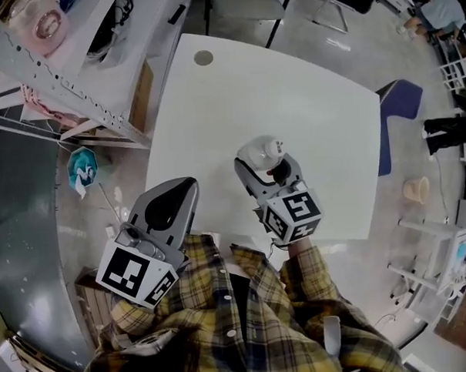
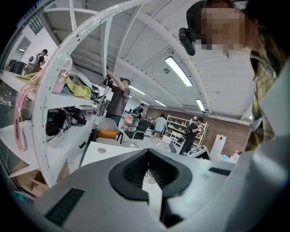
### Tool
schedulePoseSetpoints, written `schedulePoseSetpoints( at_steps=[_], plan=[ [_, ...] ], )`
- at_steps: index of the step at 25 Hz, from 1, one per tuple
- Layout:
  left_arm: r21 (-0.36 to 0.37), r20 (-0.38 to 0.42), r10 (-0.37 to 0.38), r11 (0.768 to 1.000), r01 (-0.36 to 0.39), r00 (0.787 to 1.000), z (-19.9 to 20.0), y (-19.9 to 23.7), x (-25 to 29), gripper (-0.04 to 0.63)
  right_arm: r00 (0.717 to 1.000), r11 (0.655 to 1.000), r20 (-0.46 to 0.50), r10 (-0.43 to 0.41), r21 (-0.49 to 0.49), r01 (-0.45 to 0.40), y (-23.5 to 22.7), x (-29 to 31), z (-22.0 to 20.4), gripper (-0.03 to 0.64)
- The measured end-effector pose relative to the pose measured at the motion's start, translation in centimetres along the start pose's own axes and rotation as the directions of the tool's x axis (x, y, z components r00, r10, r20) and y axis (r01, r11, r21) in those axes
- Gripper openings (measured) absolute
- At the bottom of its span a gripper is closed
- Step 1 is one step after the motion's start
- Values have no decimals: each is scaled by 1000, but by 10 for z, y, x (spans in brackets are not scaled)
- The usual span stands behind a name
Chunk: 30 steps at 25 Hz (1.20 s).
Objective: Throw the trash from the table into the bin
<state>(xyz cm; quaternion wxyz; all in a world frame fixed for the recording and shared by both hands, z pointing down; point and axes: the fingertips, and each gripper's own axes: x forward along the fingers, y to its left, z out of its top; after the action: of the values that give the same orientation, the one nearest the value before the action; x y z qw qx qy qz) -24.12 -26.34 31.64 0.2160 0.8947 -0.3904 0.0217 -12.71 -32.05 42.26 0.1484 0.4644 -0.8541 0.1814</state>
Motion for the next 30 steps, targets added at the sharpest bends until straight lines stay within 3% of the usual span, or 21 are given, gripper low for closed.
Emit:
schedulePoseSetpoints(
  at_steps=[8, 17, 25, 30],
  plan=[
    [32, -54, -194, 980, 196, 979, 3, -24, 28, 8, 983, 982, 58, -176, 87, 170, -15, -41, 16, 298],
    [58, -139, -375, 921, 386, 916, -17, -91, 58, 8, 930, 925, 102, -353, 189, 330, -50, -117, 2, 299],
    [91, -182, -467, 869, 487, 865, -35, -177, 68, 8, 882, 874, 123, -456, 247, 418, -74, -207, -23, 299],
    [96, -196, -485, 855, 509, 852, -61, -247, 69, 8, 867, 862, 126, -482, 249, 442, -88, -281, -46, 299]
  ],
)
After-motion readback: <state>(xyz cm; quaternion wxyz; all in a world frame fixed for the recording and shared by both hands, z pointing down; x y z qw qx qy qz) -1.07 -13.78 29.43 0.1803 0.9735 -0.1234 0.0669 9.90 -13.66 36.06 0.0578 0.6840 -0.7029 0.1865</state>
